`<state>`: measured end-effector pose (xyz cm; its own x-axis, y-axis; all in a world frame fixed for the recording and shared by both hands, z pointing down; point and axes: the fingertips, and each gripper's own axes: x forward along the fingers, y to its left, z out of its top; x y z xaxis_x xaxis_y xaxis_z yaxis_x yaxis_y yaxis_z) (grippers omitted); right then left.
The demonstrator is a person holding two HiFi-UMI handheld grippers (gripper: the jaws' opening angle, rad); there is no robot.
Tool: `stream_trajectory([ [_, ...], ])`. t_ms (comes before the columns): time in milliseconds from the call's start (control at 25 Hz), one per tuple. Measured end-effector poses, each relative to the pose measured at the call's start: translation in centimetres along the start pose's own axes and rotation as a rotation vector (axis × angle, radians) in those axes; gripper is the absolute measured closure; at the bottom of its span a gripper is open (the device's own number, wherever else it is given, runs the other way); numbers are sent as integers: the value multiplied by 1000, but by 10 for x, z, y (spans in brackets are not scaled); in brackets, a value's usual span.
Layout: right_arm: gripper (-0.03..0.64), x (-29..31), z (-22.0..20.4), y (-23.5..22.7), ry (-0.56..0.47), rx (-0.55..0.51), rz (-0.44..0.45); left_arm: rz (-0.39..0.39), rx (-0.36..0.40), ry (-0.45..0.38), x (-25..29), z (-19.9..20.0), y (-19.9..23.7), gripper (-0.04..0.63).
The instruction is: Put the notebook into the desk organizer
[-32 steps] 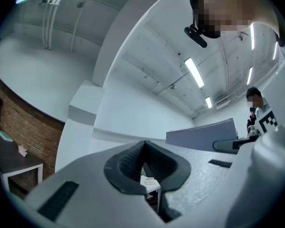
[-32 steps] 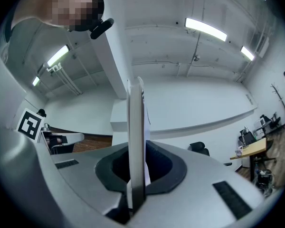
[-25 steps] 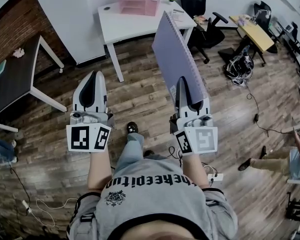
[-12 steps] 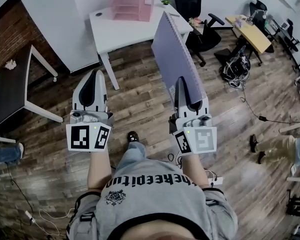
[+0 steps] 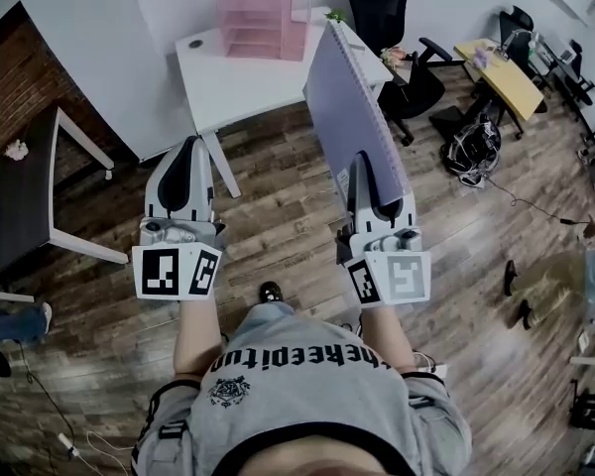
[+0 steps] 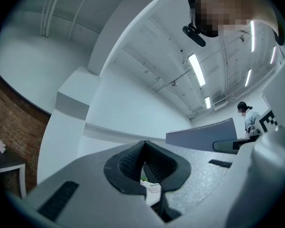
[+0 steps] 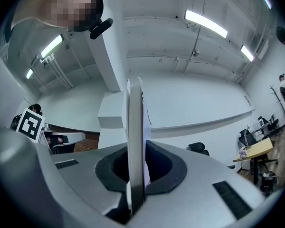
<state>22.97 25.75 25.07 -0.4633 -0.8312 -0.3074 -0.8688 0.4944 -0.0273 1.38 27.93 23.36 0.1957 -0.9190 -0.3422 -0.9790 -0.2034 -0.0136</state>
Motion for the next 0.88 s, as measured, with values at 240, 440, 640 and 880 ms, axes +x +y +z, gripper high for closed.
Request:
stream_trajectory([
  [240, 585, 53, -10, 2, -3, -11, -6, -8, -6, -2, 40, -13, 37, 592],
  [440, 584, 88, -21, 8, -21, -9, -23, -21, 6, -10, 63, -19, 68, 592],
  [640, 584, 107, -35, 13, -24, -7, -42, -25, -2, 4, 73, -32, 93, 592],
  [880, 584, 121, -48, 13, -1, -2, -61, -42, -20, 21, 85, -46, 104, 592],
])
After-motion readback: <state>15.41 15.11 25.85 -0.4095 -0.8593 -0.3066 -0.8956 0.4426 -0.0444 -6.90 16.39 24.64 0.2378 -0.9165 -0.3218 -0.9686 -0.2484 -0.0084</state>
